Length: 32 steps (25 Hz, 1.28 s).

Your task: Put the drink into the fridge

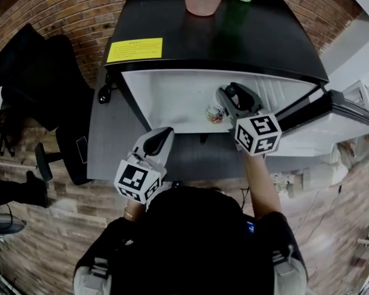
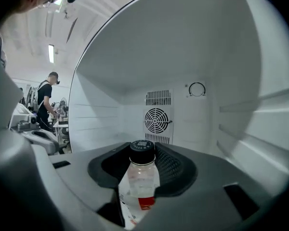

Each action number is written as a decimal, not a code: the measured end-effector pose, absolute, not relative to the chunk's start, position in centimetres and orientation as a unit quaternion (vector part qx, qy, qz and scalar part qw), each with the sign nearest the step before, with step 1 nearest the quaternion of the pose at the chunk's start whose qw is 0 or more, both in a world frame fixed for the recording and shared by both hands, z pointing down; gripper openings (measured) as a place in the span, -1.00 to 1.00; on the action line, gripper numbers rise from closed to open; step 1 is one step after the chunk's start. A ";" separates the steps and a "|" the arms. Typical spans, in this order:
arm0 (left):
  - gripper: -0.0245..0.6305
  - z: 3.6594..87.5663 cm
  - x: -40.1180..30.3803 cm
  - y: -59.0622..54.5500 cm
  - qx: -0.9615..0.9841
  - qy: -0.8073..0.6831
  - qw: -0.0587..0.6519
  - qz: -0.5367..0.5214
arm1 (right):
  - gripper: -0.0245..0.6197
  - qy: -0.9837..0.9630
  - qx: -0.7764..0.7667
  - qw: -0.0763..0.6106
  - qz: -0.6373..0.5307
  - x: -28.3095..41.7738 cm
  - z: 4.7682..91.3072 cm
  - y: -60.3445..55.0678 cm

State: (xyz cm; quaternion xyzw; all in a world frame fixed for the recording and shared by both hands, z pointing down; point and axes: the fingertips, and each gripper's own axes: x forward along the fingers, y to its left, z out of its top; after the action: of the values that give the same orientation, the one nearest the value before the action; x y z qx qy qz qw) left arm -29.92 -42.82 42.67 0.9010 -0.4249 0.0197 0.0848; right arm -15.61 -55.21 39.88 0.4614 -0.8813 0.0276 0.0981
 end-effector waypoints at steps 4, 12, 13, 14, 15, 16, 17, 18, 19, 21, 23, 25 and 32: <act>-0.94 42.8 -30.0 -42.6 0.901 -0.424 0.087 0.020 | -0.46 -0.877 0.466 0.110 0.033 -15.6 40.7 -56.5; -0.94 43.3 -30.4 -42.2 0.901 -0.422 0.095 0.027 | -0.46 -0.874 0.471 0.110 0.042 -15.3 41.3 -57.5; -0.94 43.3 -30.4 -42.2 0.901 -0.422 0.096 0.027 | -0.46 -0.874 0.471 0.110 0.041 -15.3 41.3 -57.5; -0.94 43.3 -30.5 -42.1 0.901 -0.423 0.096 0.028 | -0.46 -0.874 0.471 0.108 0.041 -15.3 41.4 -57.4; -0.94 43.3 -30.6 -42.1 0.901 -0.423 0.095 0.027 | -0.46 -0.874 0.473 0.106 0.040 -15.2 41.3 -57.3; -0.94 43.3 -30.8 -42.1 0.900 -0.424 0.094 0.027 | -0.46 -0.873 0.476 0.103 0.040 -15.1 41.3 -57.2; -0.94 43.2 -31.0 -42.0 0.900 -0.425 0.092 0.027 | -0.45 -0.871 0.479 0.101 0.039 -15.0 41.3 -57.1; -0.94 43.2 -31.1 -42.0 0.900 -0.426 0.091 0.027 | -0.46 -0.870 0.482 0.099 0.038 -14.9 41.3 -57.1; -0.94 43.3 -31.2 -41.9 0.899 -0.427 0.091 0.026 | -0.45 -0.869 0.483 0.098 0.036 -14.8 41.3 -57.1; -0.94 43.3 -31.2 -41.8 0.899 -0.426 0.094 0.026 | -0.45 -0.868 0.486 0.099 0.028 -14.8 41.2 -57.0; -0.94 43.3 -31.1 -41.5 0.900 -0.425 0.094 0.027 | -0.39 -0.868 0.488 0.096 0.020 -14.8 40.8 -56.8; -0.94 43.3 -31.0 -41.3 0.901 -0.423 0.094 0.026 | -0.35 -0.867 0.490 0.086 0.017 -14.8 40.3 -56.3; -0.94 43.4 -30.8 -40.5 0.904 -0.416 0.094 0.025 | -0.33 -0.868 0.495 0.043 0.009 -14.4 38.6 -52.6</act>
State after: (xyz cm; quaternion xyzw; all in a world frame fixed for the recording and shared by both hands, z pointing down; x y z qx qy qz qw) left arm -30.76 -40.47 43.42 0.9043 -0.4156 0.0249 0.0937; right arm -14.35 -52.62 38.60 0.4950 -0.8678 0.0093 0.0428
